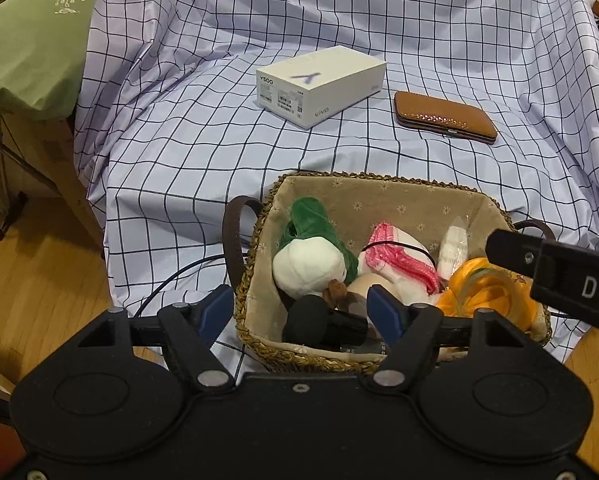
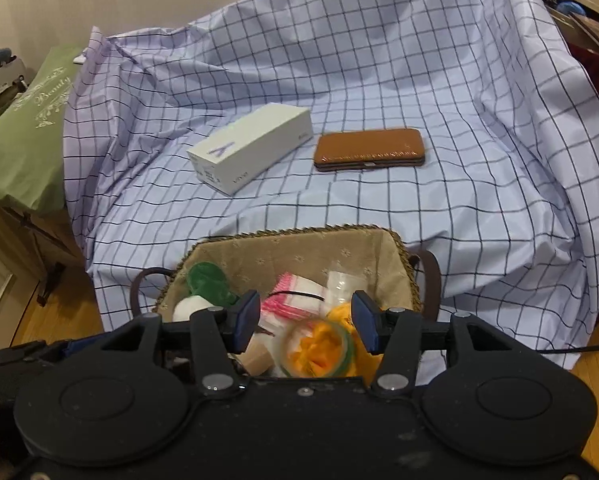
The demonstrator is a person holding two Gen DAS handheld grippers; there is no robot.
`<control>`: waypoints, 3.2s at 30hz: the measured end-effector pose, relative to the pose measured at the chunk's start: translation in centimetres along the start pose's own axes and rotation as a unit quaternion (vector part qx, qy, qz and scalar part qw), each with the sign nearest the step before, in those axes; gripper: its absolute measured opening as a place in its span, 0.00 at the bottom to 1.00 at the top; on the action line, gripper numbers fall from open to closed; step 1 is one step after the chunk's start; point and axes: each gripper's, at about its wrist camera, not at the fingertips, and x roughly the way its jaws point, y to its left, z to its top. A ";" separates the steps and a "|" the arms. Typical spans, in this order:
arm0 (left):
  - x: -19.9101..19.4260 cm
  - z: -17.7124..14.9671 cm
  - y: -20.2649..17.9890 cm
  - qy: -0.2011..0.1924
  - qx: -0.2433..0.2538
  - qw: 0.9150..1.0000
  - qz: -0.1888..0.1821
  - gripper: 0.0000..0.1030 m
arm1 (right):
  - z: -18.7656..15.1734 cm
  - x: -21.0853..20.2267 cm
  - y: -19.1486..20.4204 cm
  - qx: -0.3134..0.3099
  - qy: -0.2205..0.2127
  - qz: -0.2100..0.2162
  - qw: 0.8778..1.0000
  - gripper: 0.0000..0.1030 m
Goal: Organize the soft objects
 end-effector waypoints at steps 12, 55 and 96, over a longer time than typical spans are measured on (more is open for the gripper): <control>-0.1 -0.1 0.1 -0.002 -0.002 1.000 0.000 0.68 | -0.3 -0.2 -0.6 -0.006 -0.007 -0.039 0.999 0.55; -0.6 -0.2 -0.4 -0.004 0.011 1.000 0.001 0.74 | -1.7 0.3 -2.0 0.015 0.012 -0.077 0.997 0.64; -0.5 -0.5 -0.2 0.001 0.009 1.000 0.000 0.83 | -1.9 0.5 -1.9 0.014 0.017 -0.077 0.997 0.66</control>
